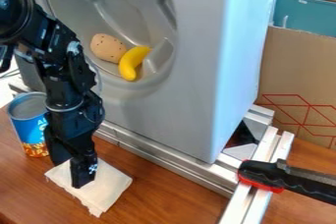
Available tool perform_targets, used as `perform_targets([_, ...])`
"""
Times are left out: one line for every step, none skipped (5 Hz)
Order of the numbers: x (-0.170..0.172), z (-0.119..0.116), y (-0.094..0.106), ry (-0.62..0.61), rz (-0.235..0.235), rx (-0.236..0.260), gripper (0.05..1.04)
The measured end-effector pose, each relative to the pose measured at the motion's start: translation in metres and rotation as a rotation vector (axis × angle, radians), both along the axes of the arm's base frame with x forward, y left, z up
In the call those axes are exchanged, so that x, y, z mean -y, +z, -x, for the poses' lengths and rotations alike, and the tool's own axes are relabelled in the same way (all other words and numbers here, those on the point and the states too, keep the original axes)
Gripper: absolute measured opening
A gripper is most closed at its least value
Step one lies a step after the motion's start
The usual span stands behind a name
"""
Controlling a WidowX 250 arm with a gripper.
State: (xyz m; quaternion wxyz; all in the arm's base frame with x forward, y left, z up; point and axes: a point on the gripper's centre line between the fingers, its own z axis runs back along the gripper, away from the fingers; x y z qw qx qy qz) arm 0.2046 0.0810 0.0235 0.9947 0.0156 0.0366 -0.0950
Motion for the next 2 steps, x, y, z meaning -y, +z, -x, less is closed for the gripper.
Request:
perform_targets([0.0003,0.0008,-0.0006,0.0,0.001,-0.004,1.001])
perform_targets([0.0001,0.0004,-0.0003,0.0,0.001,-0.003,1.001])
